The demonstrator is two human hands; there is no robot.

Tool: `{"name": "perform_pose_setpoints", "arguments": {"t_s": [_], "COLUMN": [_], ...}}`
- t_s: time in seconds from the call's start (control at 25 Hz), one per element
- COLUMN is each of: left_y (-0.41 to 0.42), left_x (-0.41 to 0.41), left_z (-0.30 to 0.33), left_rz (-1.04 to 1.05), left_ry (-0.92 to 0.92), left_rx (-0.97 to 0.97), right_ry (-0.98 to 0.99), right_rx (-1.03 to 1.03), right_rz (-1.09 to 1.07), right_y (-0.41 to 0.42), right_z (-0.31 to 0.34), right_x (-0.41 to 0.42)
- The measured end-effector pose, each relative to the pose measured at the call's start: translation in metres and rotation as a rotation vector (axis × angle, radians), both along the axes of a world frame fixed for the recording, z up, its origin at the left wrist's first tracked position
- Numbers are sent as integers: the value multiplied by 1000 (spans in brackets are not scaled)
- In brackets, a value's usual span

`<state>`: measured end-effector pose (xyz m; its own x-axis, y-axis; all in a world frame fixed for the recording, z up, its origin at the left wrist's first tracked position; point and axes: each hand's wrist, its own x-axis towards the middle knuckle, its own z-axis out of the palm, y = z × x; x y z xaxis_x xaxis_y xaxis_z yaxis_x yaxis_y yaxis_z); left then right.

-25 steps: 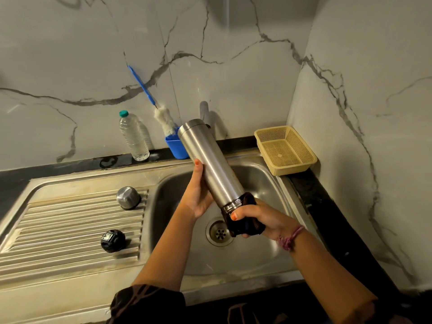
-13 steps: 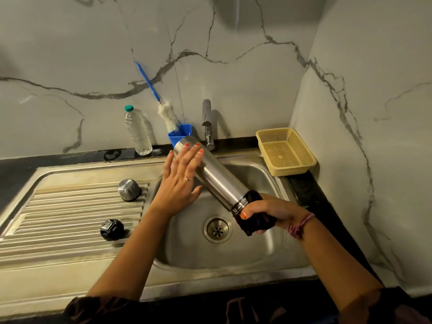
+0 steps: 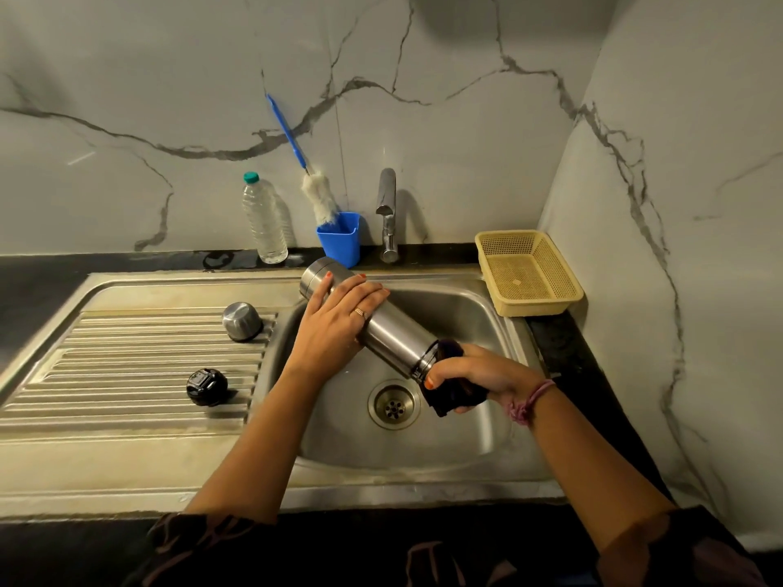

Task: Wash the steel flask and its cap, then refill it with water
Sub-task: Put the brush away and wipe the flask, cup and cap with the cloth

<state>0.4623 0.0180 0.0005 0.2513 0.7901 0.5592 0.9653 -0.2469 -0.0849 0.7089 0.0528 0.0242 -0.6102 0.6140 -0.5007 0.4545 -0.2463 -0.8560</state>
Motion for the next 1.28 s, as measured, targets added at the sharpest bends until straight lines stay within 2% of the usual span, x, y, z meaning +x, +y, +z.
{"name": "perform_pose_setpoints", "arguments": {"t_s": [0.28, 0.56, 0.68, 0.84, 1.16, 1.28], "left_y": [-8, -21, -32, -51, -81, -85], "left_x": [-24, -90, -121, -167, -255, -273], "left_z": [-8, 11, 23, 33, 14, 3], "left_rz": [202, 330, 352, 395, 418, 437], "left_ry": [-186, -492, -671, -928, -1417, -1507], "left_rx": [-91, -85, -75, -71, -159, -151], "right_ry": [26, 195, 351, 447, 516, 563], "right_rx": [80, -97, -230, -293, -272, -275], "right_rz": [-135, -308, -475, -598, -829, -924], "right_y": [-6, -23, -31, -42, -63, -65], "right_z": [7, -3, -8, -16, -32, -38], "right_x": [-28, -80, -114, -154, -218, -232]}}
